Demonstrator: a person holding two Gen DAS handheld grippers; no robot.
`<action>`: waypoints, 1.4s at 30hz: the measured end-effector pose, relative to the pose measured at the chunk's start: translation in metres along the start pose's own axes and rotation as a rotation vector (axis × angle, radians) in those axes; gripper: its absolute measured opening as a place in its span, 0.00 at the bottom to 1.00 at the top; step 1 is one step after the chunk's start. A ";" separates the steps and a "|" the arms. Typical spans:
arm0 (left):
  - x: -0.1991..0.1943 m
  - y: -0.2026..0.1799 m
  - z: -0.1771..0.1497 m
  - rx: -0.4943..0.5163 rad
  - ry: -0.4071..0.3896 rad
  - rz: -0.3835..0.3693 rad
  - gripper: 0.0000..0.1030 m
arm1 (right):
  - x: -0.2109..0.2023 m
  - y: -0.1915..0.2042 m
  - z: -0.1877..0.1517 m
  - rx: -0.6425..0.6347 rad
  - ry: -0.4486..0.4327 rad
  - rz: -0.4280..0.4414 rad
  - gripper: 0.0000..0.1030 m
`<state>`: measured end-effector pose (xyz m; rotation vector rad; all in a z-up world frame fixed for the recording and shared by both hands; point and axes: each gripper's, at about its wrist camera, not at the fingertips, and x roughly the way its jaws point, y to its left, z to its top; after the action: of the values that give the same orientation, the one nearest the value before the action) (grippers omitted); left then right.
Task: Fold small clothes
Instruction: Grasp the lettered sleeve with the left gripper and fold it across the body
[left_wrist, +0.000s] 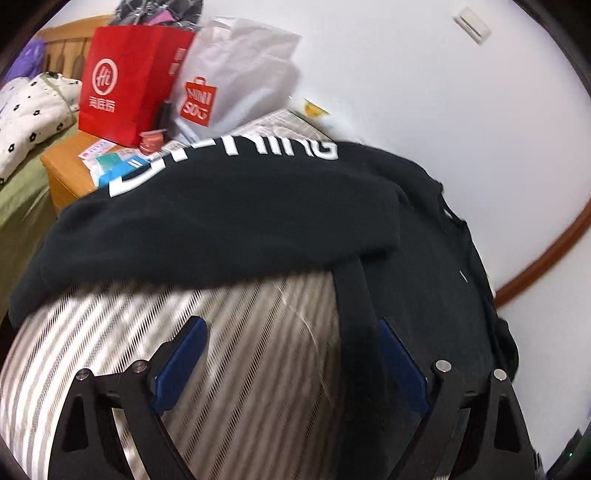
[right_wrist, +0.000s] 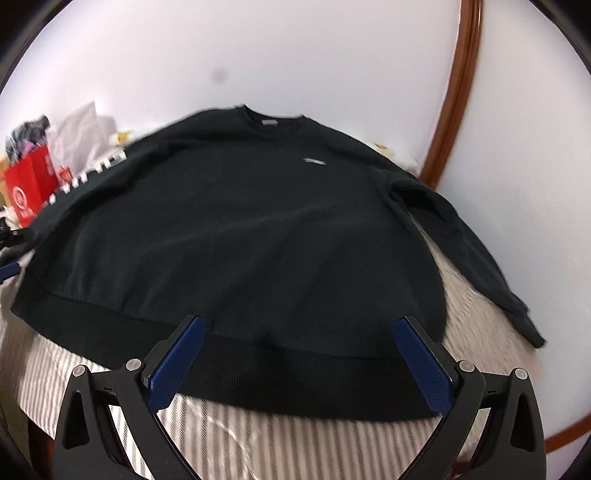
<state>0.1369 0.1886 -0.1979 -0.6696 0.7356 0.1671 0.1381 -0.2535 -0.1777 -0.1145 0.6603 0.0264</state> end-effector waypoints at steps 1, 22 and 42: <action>0.002 0.002 0.003 -0.020 -0.009 -0.008 0.88 | 0.004 0.001 0.001 0.000 0.008 0.005 0.99; 0.010 -0.049 0.088 0.130 -0.146 0.271 0.06 | 0.053 -0.038 0.039 0.104 0.004 0.047 0.96; 0.111 -0.323 -0.005 0.690 0.047 -0.052 0.08 | 0.040 -0.117 -0.006 0.142 0.081 -0.063 0.96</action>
<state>0.3342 -0.0762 -0.1120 -0.0341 0.7594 -0.1508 0.1731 -0.3711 -0.1953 0.0010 0.7367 -0.0859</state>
